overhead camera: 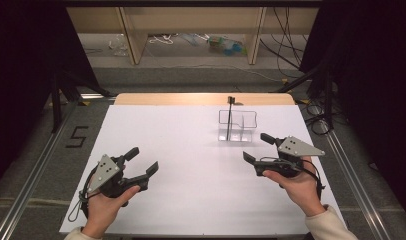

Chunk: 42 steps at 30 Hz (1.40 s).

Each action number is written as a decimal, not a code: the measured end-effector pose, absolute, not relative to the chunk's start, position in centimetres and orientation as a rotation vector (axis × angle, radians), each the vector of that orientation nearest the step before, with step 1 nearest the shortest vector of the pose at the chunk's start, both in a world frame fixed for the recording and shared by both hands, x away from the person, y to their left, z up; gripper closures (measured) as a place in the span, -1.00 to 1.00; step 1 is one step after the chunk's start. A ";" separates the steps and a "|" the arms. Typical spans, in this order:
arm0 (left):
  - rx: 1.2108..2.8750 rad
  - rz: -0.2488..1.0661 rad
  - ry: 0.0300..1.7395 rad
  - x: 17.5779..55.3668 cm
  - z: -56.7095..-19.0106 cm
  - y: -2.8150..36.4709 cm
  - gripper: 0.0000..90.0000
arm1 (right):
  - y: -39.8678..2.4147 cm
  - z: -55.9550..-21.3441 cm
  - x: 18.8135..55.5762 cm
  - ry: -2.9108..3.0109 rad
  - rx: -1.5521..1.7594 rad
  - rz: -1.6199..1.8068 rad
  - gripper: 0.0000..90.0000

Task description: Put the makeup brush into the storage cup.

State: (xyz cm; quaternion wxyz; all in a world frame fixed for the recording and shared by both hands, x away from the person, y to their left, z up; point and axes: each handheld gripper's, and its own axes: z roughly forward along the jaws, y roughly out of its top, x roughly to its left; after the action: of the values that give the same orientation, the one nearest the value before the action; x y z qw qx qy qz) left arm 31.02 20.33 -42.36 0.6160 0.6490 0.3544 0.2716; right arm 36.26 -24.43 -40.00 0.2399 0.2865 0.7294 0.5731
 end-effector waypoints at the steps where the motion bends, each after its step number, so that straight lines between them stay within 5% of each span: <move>1: 1.490 0.625 0.821 31.0 -42.4 20.4 -0.57 | -24.5 -40.1 36.1 2.000 0.793 1.568 -0.67; 42: 1.517 0.603 0.821 31.0 -43.1 20.1 -0.57 | -27.2 -42.1 32.9 1.998 0.826 1.593 -0.66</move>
State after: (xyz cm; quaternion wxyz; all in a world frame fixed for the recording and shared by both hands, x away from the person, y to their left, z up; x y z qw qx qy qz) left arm 30.99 20.06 -43.14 0.6109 0.6571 0.3559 0.2614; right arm 32.93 -27.25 -42.12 0.2259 0.2996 0.7248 0.5778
